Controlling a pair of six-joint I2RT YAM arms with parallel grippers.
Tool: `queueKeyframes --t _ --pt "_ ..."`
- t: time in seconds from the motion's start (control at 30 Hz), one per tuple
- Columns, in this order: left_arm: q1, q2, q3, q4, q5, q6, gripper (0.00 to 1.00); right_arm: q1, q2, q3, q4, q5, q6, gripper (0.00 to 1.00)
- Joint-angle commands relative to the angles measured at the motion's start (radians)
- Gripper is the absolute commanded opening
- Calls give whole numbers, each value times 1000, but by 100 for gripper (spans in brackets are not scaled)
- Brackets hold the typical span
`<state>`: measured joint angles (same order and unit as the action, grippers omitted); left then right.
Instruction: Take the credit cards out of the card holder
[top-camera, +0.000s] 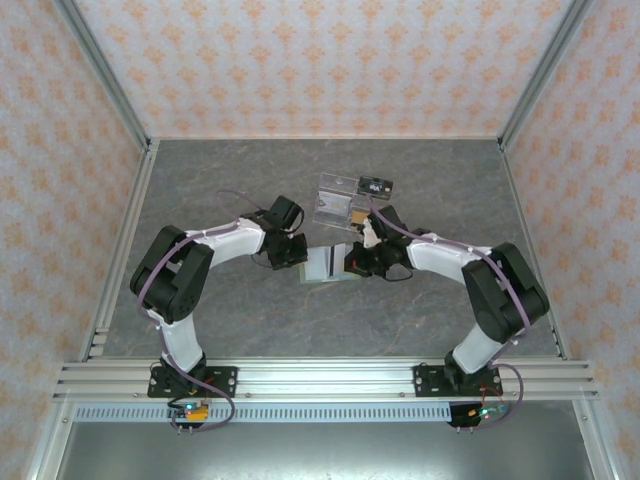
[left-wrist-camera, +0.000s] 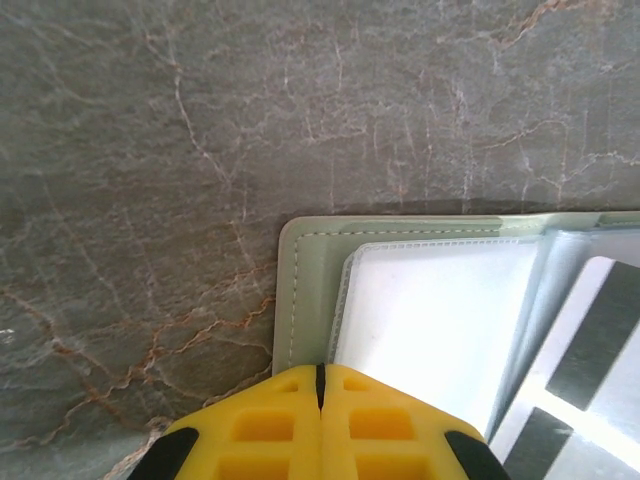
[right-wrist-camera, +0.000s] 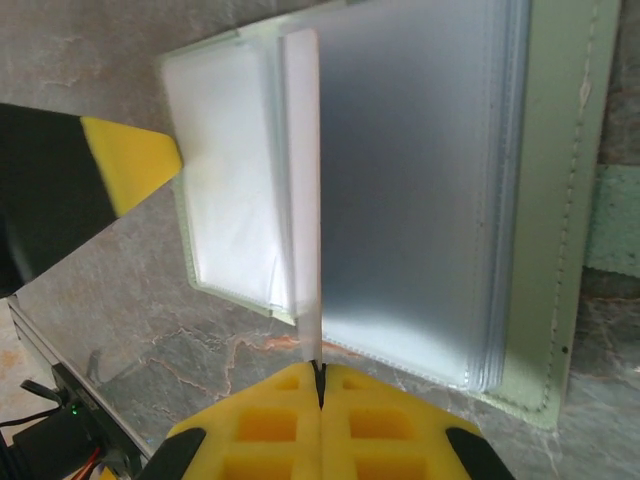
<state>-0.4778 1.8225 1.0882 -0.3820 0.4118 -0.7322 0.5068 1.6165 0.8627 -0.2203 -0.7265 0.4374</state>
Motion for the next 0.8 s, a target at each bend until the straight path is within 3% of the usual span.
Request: queueKeyframes --t 0.0,0.17,0.37,0.57,0.7,0.77 --pt "2 -53 44 -27 0 13 9 -5 -51 3 -28 36 -49 0" --pt "25 -156 32 15 33 -5 44 -10 -69 35 31 -49 -51 0" --pt "88 -237 -64 237 223 -66 69 -34 -68 63 188 -205 3 0" --pt "122 -261 -127 443 361 -140 77 -56 -43 87 319 -354 72 0" --pt "131 -255 -130 521 412 -173 76 -56 -29 94 403 -405 143 0" --pt "135 -255 -123 544 423 -184 71 -57 -24 97 444 -424 175 0"
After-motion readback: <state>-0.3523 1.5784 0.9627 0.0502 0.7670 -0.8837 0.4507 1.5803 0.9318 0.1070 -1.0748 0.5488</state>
